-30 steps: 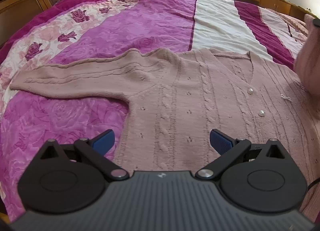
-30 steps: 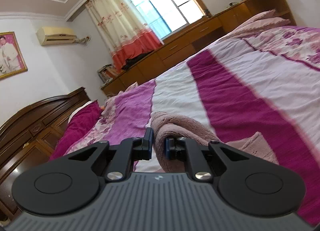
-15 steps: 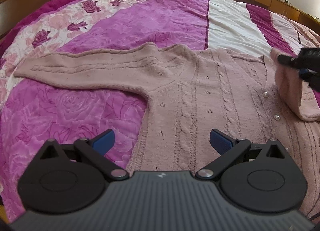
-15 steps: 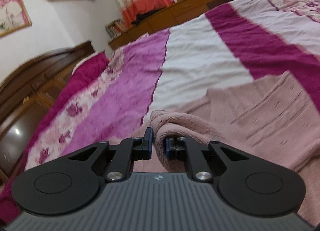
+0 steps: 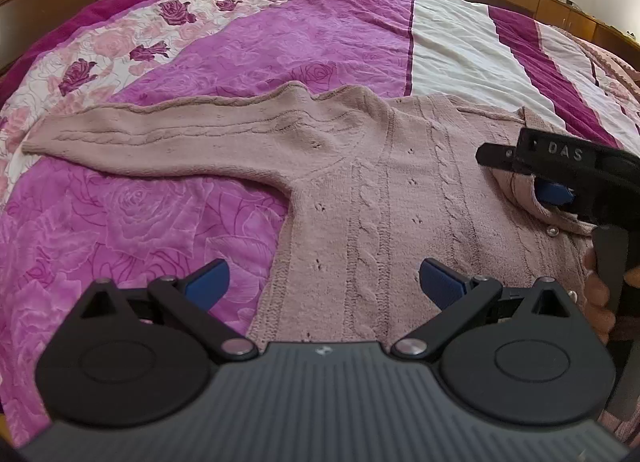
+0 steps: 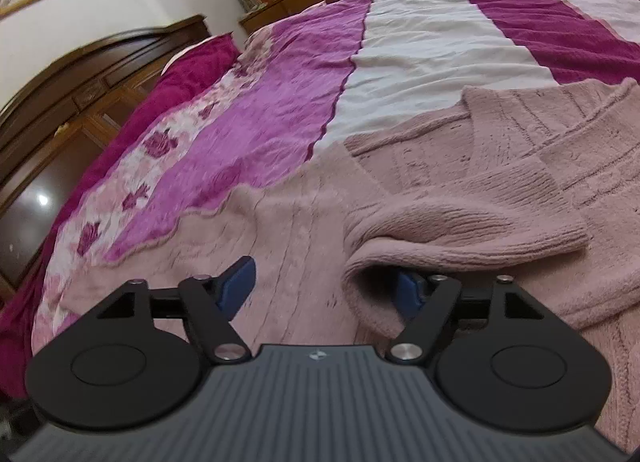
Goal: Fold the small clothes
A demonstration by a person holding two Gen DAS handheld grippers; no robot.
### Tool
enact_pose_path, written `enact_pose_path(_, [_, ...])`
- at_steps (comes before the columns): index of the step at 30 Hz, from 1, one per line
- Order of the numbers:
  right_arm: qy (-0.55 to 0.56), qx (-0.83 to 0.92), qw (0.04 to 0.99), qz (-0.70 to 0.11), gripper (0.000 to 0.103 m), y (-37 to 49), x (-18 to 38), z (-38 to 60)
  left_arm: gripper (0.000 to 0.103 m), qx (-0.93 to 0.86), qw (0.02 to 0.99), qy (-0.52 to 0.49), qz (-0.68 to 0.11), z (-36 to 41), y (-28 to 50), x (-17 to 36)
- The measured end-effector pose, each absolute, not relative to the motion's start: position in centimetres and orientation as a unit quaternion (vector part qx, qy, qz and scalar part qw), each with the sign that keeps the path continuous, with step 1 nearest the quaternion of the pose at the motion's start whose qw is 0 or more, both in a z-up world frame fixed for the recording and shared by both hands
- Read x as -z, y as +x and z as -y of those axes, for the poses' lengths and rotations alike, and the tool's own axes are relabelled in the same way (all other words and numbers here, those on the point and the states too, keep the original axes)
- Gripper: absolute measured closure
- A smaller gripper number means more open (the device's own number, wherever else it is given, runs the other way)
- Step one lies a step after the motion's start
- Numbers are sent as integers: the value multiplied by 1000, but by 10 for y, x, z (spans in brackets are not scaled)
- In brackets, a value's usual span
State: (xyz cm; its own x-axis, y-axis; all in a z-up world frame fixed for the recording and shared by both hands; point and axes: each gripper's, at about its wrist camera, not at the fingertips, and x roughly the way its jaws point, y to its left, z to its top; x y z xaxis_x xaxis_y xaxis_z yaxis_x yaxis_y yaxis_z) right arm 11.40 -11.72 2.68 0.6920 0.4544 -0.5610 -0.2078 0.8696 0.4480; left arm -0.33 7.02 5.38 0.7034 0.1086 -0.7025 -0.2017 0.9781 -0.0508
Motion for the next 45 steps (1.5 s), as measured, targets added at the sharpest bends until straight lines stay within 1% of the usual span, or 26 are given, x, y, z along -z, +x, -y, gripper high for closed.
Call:
enact_pose_path(3, [173,-189,900,-353,20,105,-32,122,0,-84,921,-63,-375,-70,-3,-54])
enact_pose_path(12, [156,-165,912,-342,19,55,-55,169,0,-63,928,-45,-364,-56,1,-64])
enact_pose_path(19, [193,-97,918,-332,19,36,-58,228,0,-41,934,-27,-354,-29,11,-73])
enact_pose_path(30, [280,-26,904,-322,19,34,-37,296,0,-2,938,22,-346,24,36,-75])
enact_pose_path(38, [302,-19,899,-318,19,40,-21,309,0,21,938,45,-342,56,58,-73])
enact_pose_path(45, [322,-24,899,-295,19,37,-10,316,0,33,939,58,-338,75,77,-70])
